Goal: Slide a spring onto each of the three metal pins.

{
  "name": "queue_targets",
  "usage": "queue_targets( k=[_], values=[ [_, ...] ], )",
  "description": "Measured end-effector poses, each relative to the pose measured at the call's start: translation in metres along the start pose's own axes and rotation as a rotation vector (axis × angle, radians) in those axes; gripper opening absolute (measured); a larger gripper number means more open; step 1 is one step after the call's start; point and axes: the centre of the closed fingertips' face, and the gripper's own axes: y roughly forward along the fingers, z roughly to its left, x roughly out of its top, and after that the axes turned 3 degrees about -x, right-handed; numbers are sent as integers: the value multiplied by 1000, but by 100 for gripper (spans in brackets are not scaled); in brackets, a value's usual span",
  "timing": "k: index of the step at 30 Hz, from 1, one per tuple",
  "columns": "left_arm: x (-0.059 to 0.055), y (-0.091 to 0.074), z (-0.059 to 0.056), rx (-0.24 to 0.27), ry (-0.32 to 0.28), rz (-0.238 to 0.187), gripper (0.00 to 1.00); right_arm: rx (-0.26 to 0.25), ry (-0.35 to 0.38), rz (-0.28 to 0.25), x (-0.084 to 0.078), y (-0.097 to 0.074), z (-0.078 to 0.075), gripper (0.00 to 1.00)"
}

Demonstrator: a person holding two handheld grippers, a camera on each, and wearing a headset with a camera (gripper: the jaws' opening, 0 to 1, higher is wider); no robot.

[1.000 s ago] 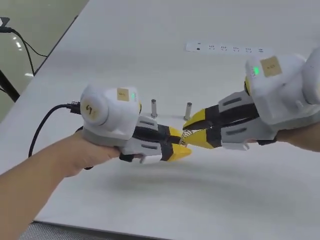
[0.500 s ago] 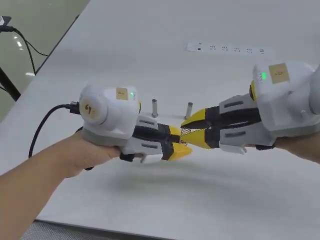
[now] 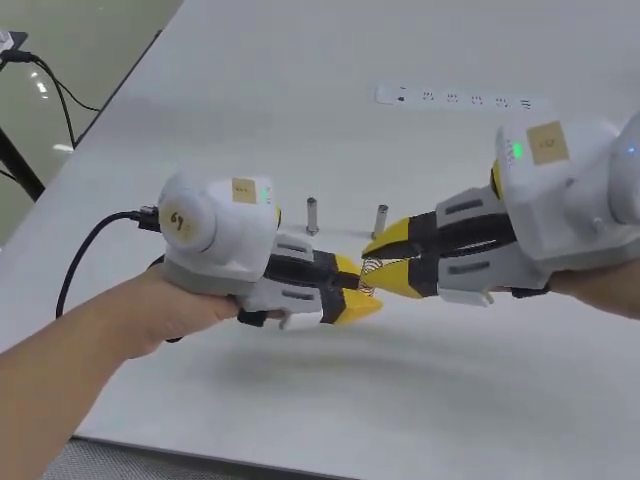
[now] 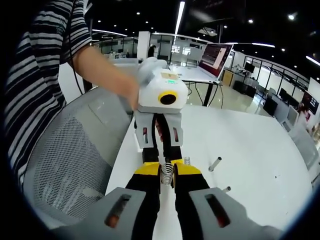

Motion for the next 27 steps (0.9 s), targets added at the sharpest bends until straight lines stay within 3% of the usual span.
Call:
queue_targets(
  k=[15, 27],
  values=[
    [-6, -16, 15, 73, -40, -8, 14, -11, 1, 13, -4, -2, -6, 7],
    [-11, -32, 28, 155, -56, -16, 33, -38, 12, 18, -8, -3, -15, 7]
  ],
)
